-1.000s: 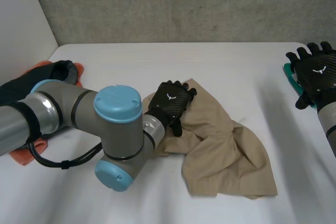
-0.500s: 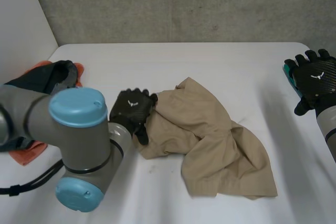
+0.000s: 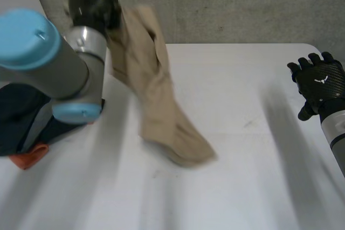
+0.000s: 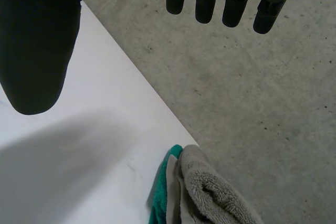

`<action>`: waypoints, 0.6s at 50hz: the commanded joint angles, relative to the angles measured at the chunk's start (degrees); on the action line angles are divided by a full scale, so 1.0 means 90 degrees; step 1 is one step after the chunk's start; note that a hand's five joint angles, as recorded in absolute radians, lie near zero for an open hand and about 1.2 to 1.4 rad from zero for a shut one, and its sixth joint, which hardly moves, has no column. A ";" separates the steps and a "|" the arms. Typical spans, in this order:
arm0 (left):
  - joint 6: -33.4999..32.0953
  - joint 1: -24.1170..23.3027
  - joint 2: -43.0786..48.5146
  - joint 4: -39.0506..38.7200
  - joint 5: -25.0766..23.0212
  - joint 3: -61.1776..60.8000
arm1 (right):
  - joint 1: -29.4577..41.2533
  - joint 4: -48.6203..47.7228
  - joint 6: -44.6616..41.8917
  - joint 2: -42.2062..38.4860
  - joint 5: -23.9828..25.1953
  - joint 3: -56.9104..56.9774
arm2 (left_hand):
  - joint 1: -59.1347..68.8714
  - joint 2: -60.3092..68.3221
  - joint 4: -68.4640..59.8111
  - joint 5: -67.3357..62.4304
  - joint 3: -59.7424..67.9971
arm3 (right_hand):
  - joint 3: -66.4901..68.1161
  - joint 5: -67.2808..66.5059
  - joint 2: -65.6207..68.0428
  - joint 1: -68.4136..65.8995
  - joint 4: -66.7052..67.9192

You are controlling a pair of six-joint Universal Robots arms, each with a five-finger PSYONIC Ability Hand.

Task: Fold the laundry.

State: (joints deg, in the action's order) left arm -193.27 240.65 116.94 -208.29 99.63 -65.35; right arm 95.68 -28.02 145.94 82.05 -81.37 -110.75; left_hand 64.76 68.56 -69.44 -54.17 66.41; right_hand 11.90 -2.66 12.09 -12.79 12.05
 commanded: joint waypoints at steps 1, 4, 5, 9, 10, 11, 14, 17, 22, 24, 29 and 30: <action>0.0049 -0.0410 0.0121 -0.0119 -0.1575 0.0367 | 0.0023 0.0028 0.0006 0.0024 -0.0002 -0.0019 | 0.1694 0.1271 -0.1173 -0.1759 0.1510 | -0.0211 0.0295 -0.0232 0.0310 -0.0228; 0.0049 -0.0888 0.0638 -0.0041 -0.2425 0.0308 | -0.0016 0.0018 0.0006 0.0034 -0.0002 -0.0009 | 0.1694 0.1271 -0.1173 -0.1759 0.1510 | -0.0211 0.0295 -0.0232 0.0310 -0.0228; 0.0049 -0.1025 0.0784 0.0008 -0.2620 0.0279 | -0.0026 0.0018 -0.0004 0.0034 -0.0002 0.0000 | 0.1694 0.1271 -0.1173 -0.1759 0.1510 | -0.0211 0.0295 -0.0232 0.0310 -0.0228; 0.0000 -0.1494 0.1633 0.0738 -0.3266 0.0171 | -0.0045 0.0018 -0.0004 0.0043 -0.0002 0.0010 | 0.1694 0.1271 -0.1173 -0.1759 0.1510 | -0.0211 0.0295 -0.0232 0.0310 -0.0228; 0.0000 -0.1534 0.1771 0.0914 -0.3286 0.0171 | -0.0055 0.0018 -0.0004 0.0053 -0.0002 0.0020 | 0.1694 0.1271 -0.1173 -0.1759 0.1510 | -0.0211 0.0295 -0.0232 0.0310 -0.0228; -0.0010 -0.1573 0.1917 0.1100 -0.3286 0.0171 | -0.0055 0.0008 -0.0004 0.0072 -0.0002 0.0030 | 0.1694 0.1271 -0.1173 -0.1759 0.1510 | -0.0211 0.0295 -0.0232 0.0310 -0.0228; -0.0049 -0.1797 0.2279 0.1823 -0.3355 0.0113 | -0.0045 0.0008 0.0006 0.0082 -0.0002 0.0059 | 0.0158 -0.0264 0.0362 -0.0223 -0.0026 | -0.0211 0.0295 -0.0232 0.0310 -0.0228; -0.0311 -0.2128 0.2309 0.2233 -0.3345 0.0006 | -0.0055 0.0008 0.0006 0.0082 0.0008 0.0098 | -0.4674 -0.5096 0.5194 0.4609 -0.4858 | -0.0211 0.0295 -0.0232 0.0310 -0.0228; -0.0644 -0.2189 0.1568 0.2284 -0.3248 -0.0180 | -0.0045 0.0008 0.0006 0.0073 0.0008 0.0157 | -0.4883 -0.5305 0.5403 0.4817 -0.5066 | -0.0211 0.0295 -0.0232 0.0310 -0.0228; -0.0644 -0.2101 0.1111 0.2254 -0.3160 -0.0267 | -0.0016 0.0018 -0.0004 0.0082 0.0008 0.0157 | -0.4920 -0.5342 0.5440 0.4855 -0.5104 | -0.0211 0.0295 -0.0232 0.0310 -0.0228; -0.0644 -0.1769 0.0367 0.2011 -0.2595 -0.0551 | 0.0013 0.0115 -0.0004 0.0073 -0.0021 0.0273 | -0.4920 -0.5342 0.5441 0.4855 -0.5104 | -0.0211 0.0295 -0.0232 0.0310 -0.0228; -0.0644 -0.1720 0.0279 0.1962 -0.2496 -0.0580 | 0.0081 0.0309 -0.0004 0.0073 -0.0060 0.0361 | -0.4920 -0.5342 0.5441 0.4855 -0.5104 | -0.0211 0.0295 -0.0232 0.0310 -0.0228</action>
State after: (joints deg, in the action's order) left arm -199.05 221.90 127.33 -187.81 71.99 -68.10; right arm 95.51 -27.75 145.92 82.76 -81.38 -109.08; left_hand 20.33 20.71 -19.63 -9.58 20.95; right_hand 11.90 -2.66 12.08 -12.79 12.09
